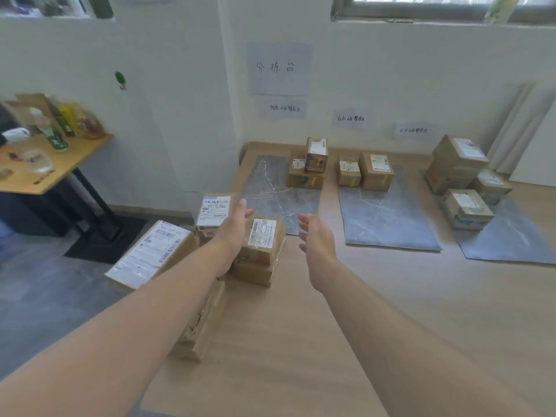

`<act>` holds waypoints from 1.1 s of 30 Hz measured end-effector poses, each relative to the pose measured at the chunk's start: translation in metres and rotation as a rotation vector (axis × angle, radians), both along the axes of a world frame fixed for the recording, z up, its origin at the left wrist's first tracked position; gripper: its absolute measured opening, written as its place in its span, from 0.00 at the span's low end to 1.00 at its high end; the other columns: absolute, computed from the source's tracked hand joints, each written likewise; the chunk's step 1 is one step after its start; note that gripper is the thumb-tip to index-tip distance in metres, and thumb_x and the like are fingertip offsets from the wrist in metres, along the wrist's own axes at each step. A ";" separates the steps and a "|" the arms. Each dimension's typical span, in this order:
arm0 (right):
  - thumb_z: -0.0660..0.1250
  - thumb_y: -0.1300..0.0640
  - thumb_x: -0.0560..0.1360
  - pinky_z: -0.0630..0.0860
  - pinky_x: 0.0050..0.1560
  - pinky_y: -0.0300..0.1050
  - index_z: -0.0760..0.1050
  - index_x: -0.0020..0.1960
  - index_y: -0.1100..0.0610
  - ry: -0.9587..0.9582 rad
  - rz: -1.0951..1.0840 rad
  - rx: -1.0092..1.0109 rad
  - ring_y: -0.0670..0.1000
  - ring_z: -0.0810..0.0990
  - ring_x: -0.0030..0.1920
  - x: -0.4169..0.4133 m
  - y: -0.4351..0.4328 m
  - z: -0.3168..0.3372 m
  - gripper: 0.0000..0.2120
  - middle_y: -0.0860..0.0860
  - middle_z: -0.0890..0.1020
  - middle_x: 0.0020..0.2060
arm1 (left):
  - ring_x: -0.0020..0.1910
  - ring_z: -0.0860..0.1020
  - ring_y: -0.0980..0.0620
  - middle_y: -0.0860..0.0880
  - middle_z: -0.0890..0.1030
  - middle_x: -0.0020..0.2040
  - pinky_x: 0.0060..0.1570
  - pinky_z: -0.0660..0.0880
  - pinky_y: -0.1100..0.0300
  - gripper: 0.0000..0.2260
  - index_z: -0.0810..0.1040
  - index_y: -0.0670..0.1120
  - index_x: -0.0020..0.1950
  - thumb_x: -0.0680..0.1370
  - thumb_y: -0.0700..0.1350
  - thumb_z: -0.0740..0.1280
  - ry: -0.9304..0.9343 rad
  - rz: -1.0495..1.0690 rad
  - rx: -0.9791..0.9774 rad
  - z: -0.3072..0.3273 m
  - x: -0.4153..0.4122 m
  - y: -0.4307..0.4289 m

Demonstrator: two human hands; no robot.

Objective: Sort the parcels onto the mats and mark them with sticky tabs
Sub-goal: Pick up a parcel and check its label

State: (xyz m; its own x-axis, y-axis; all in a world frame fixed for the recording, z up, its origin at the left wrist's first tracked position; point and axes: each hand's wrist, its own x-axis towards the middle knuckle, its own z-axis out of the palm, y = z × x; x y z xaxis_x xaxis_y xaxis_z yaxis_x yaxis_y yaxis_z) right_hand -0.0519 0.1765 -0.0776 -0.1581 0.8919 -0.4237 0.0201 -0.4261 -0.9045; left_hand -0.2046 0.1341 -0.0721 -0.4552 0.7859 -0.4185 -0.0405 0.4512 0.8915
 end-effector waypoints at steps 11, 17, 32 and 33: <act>0.53 0.50 0.86 0.67 0.55 0.39 0.75 0.49 0.44 -0.042 0.157 -0.124 0.33 0.71 0.43 -0.034 0.030 -0.090 0.13 0.32 0.74 0.42 | 0.71 0.70 0.44 0.49 0.73 0.73 0.72 0.66 0.43 0.28 0.70 0.54 0.75 0.83 0.64 0.45 0.230 -0.074 -0.211 -0.071 -0.011 0.033; 0.51 0.50 0.87 0.64 0.57 0.39 0.70 0.60 0.45 -0.044 0.198 -0.136 0.33 0.70 0.43 -0.044 0.039 -0.105 0.09 0.34 0.72 0.44 | 0.75 0.65 0.42 0.48 0.67 0.77 0.72 0.64 0.37 0.30 0.64 0.60 0.77 0.79 0.69 0.43 0.261 -0.079 -0.269 -0.095 -0.026 0.042; 0.52 0.49 0.86 0.69 0.48 0.37 0.78 0.48 0.42 -0.004 0.192 -0.210 0.33 0.74 0.46 -0.061 0.050 -0.131 0.17 0.33 0.79 0.43 | 0.59 0.78 0.42 0.47 0.78 0.64 0.65 0.73 0.42 0.25 0.74 0.54 0.66 0.83 0.64 0.46 0.294 -0.020 -0.210 -0.099 -0.033 0.048; 0.53 0.48 0.85 0.69 0.50 0.38 0.79 0.49 0.43 -0.003 0.195 -0.206 0.34 0.75 0.47 -0.063 0.050 -0.134 0.16 0.34 0.80 0.44 | 0.60 0.77 0.41 0.46 0.78 0.66 0.66 0.72 0.42 0.27 0.74 0.53 0.68 0.82 0.65 0.46 0.256 0.012 -0.219 -0.100 -0.033 0.048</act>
State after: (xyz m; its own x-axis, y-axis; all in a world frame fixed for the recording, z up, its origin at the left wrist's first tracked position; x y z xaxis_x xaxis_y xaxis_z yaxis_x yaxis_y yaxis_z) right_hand -0.1146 0.2264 -0.2113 -0.3167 0.7400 -0.5935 0.1219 -0.5887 -0.7991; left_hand -0.2380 0.1825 -0.1719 -0.5759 0.6839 -0.4478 0.1660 0.6342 0.7552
